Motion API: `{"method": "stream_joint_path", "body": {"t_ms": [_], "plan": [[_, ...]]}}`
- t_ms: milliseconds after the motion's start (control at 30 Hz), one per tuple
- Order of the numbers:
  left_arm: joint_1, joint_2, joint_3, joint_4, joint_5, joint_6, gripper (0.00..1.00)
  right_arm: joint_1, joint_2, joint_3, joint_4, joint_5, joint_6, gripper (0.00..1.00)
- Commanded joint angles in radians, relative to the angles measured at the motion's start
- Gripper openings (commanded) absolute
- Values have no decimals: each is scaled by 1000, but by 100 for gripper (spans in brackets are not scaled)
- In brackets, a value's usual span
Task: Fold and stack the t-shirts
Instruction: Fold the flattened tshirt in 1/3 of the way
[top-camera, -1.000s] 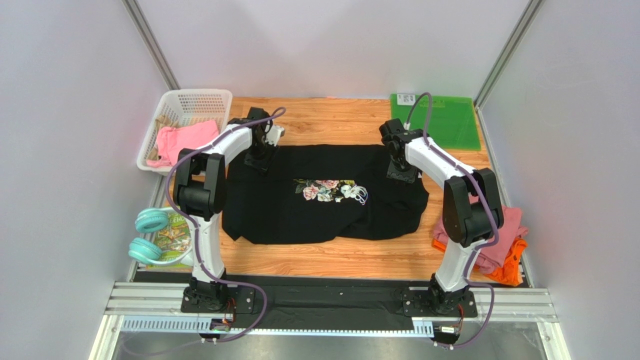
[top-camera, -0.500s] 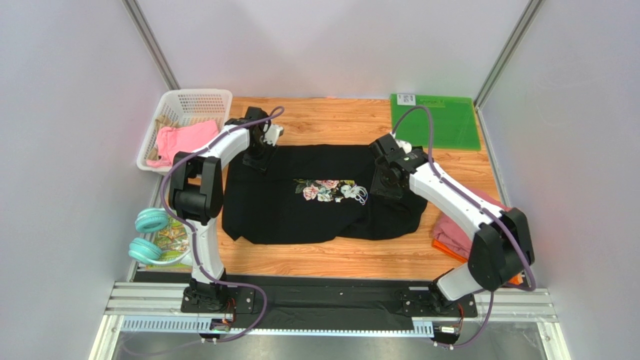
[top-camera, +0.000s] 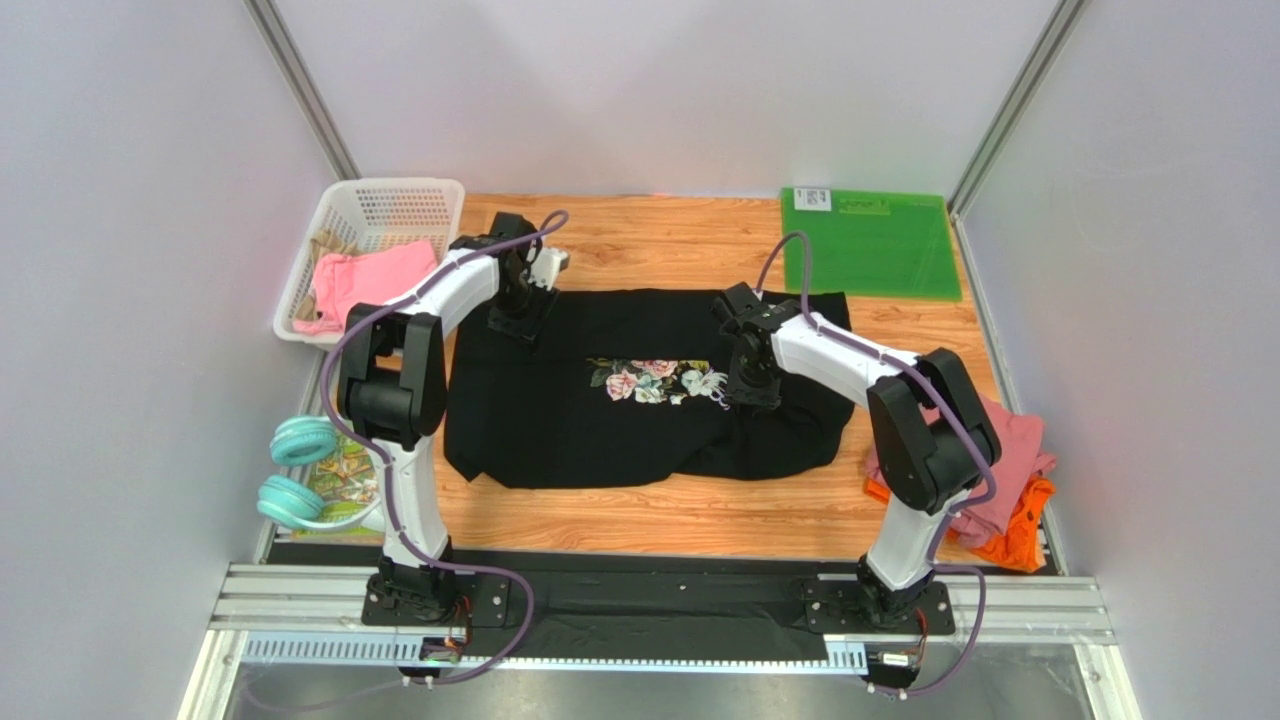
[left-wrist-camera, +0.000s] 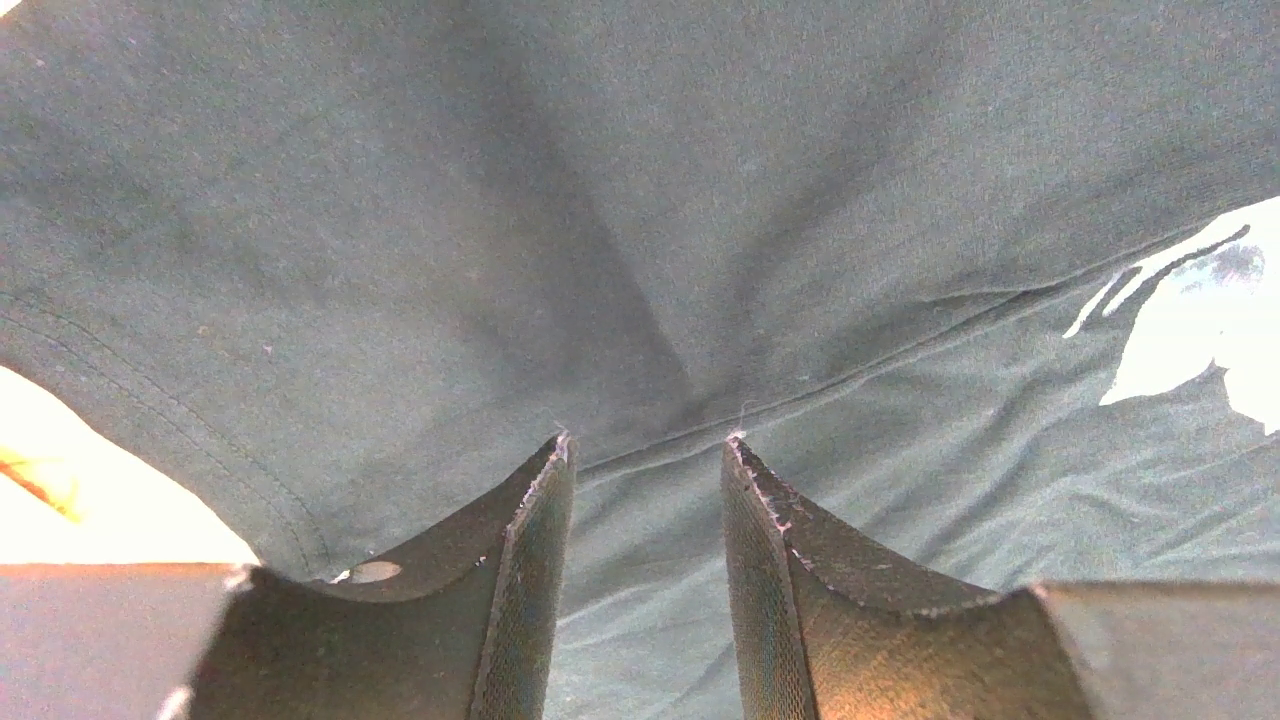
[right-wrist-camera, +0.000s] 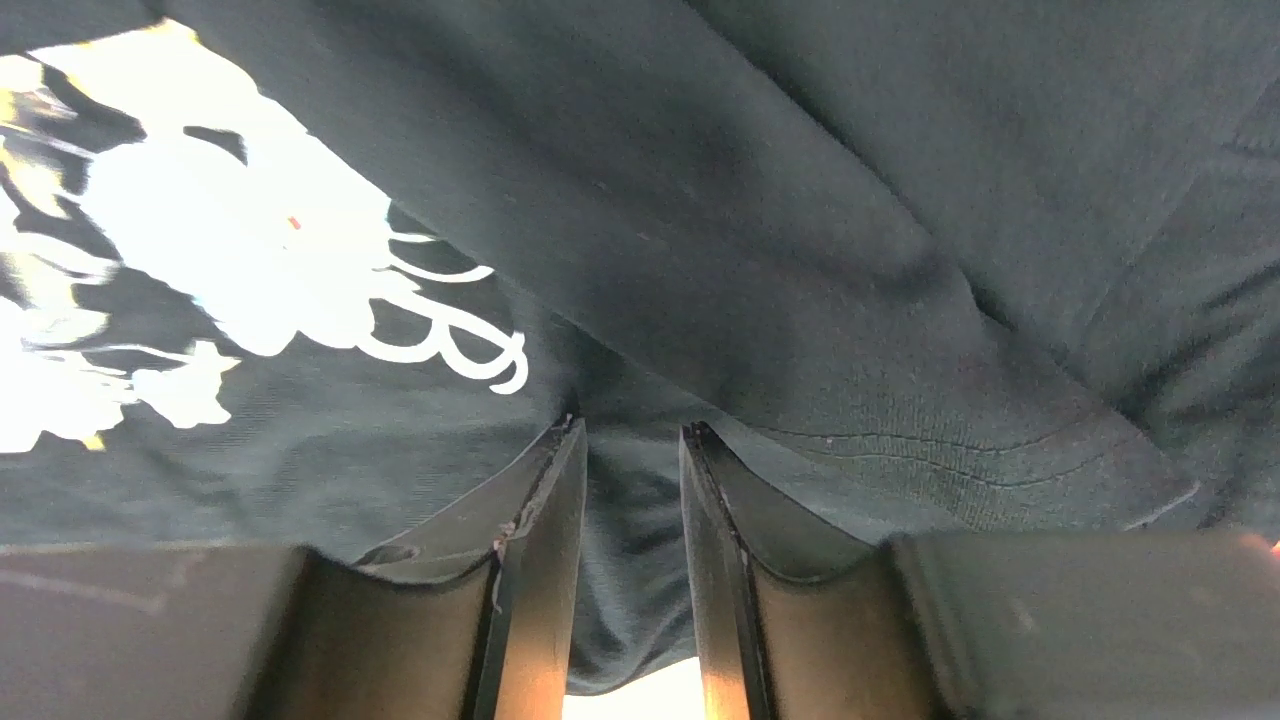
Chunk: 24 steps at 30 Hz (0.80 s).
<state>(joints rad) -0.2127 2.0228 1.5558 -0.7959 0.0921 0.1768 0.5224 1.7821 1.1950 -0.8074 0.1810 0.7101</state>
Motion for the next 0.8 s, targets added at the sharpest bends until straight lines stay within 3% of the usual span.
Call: {"method": "stream_joint_path", "body": {"t_ms": [0, 767], "plan": [[1, -26, 27, -9, 5, -2, 48, -10, 5, 63, 36, 21, -3, 34], [1, -52, -3, -6, 1, 10, 48, -90, 54, 95, 39, 23, -52, 32]]}}
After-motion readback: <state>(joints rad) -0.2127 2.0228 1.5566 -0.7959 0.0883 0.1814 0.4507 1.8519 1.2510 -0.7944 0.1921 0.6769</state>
